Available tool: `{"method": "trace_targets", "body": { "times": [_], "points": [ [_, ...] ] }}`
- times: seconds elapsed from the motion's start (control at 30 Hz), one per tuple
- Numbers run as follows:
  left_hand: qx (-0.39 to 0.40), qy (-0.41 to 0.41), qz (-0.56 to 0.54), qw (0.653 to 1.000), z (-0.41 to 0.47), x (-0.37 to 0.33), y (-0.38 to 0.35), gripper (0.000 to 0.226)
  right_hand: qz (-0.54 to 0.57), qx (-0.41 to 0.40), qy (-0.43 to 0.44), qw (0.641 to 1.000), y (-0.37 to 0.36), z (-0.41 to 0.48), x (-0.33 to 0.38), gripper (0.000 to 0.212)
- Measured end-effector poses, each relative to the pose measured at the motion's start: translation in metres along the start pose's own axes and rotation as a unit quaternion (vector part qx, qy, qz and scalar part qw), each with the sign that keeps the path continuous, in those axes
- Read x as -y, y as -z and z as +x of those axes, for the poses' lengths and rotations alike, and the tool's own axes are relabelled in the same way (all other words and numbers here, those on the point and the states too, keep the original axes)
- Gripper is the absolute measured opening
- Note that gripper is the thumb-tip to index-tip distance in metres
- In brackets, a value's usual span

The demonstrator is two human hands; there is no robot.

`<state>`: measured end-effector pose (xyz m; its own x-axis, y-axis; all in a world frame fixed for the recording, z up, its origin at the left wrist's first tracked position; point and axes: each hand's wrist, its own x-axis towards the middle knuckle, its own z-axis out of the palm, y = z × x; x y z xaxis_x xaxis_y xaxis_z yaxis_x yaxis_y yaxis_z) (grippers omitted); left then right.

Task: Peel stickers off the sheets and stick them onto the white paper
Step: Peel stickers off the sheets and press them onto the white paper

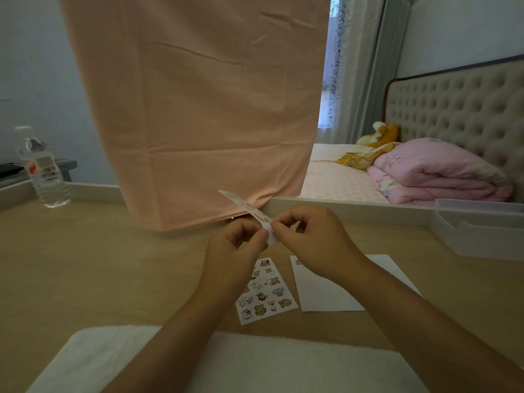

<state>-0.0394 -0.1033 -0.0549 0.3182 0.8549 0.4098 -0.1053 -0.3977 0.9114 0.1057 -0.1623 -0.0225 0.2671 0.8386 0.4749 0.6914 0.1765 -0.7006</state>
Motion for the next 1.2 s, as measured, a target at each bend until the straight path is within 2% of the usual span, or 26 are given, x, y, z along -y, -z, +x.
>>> {"method": "trace_targets", "body": {
  "times": [0.27,0.43,0.6,0.83,0.97,1.07,1.13,1.2],
  "points": [
    [-0.018,0.010,-0.007,1.000,-0.001,0.000,-0.001,0.015,0.141,0.041,-0.146,0.978,0.004,0.002,0.006,0.015],
    [-0.026,0.043,-0.011,0.999,0.000,0.003,-0.003,0.015,0.162,0.058,-0.218,0.961,0.005,0.006,0.001,0.017],
    [-0.023,0.050,-0.007,0.998,0.000,0.004,-0.004,0.015,0.195,0.059,-0.253,0.946,0.002,0.005,-0.001,0.016],
    [-0.024,0.038,-0.010,0.999,0.000,0.006,-0.005,0.013,0.151,0.064,-0.189,0.968,0.000,0.002,0.003,0.017],
    [-0.006,0.083,-0.077,0.994,0.001,0.003,-0.005,0.009,0.062,0.025,-0.068,0.995,-0.001,-0.001,-0.001,0.014],
    [0.006,0.149,-0.131,0.980,0.000,0.001,-0.006,0.027,-0.030,0.003,0.024,0.999,-0.005,-0.002,-0.004,0.013],
    [0.007,0.170,-0.129,0.977,0.001,0.002,-0.006,0.028,-0.044,0.001,0.035,0.998,-0.007,-0.002,-0.005,0.013],
    [-0.003,0.189,-0.144,0.971,0.001,0.002,-0.007,0.025,-0.028,0.007,0.004,1.000,-0.009,-0.002,-0.005,0.012]
  ]
}}
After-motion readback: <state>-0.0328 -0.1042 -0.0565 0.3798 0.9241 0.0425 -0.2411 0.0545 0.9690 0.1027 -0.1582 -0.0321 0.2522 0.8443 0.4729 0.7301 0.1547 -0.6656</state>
